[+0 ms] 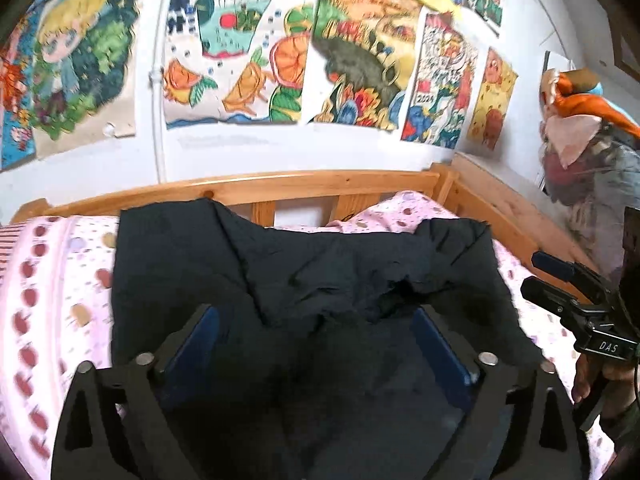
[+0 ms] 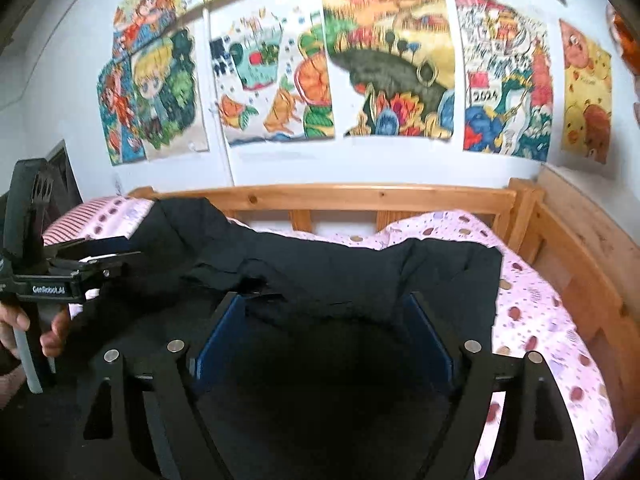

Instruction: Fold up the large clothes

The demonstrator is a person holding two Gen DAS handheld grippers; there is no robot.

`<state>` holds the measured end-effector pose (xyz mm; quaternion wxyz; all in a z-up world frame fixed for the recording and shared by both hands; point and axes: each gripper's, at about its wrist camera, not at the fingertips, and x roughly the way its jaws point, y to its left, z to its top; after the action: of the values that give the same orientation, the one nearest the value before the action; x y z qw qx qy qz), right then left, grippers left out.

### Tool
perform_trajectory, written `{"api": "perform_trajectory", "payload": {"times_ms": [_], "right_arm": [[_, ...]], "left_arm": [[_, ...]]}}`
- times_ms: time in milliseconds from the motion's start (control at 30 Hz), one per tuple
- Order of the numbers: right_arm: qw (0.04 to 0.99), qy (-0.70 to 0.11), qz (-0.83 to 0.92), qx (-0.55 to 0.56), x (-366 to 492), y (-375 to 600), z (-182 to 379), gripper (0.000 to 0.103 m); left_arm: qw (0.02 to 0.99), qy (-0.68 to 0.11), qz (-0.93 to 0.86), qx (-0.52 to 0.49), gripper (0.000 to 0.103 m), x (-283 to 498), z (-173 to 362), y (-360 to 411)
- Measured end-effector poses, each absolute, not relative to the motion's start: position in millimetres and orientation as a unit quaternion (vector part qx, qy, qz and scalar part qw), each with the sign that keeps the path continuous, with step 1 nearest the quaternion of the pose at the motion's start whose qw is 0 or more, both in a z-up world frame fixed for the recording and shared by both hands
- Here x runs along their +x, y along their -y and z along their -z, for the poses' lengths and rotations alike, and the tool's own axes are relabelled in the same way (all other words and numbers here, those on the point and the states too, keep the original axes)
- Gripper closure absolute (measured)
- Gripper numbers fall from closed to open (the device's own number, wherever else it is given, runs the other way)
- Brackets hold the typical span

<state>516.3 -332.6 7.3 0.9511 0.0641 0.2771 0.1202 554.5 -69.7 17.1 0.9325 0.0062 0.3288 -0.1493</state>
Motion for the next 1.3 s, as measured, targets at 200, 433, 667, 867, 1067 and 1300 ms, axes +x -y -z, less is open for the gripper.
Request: {"api": "perform_trajectory", "payload": {"times_ms": [200,433,667,867,1067,1300], "right_arm": [[0.963,-0.237,-0.114,0.06,456,336,-52,0.013],[0.97,-0.208,-0.112,0.059,379,341,-93,0.011],[0.973,-0.195,-0.112,0.054,306,341,-114,0.01],[0.975,-0.19,-0.109,0.05,251,339,-123,0.01],[0.975,-0.191,-0.11,0.037,204,335,-121,0.01],[0.971,-0.202,-0.125,0.034,165,332,-105,0.01]], "left_arm": [[0.948,-0.279,0.15,-0.004,0.0,482,-65,66],[0.965,-0.227,0.126,0.026,0.0,396,-110,68],[0.97,-0.205,0.124,0.043,0.0,315,-134,60],[0.97,-0.202,0.122,0.064,0.0,257,-136,55],[0.967,-0.201,0.136,0.076,0.0,209,-128,48],[0.965,-0.204,0.141,0.087,0.0,175,-106,42]]}}
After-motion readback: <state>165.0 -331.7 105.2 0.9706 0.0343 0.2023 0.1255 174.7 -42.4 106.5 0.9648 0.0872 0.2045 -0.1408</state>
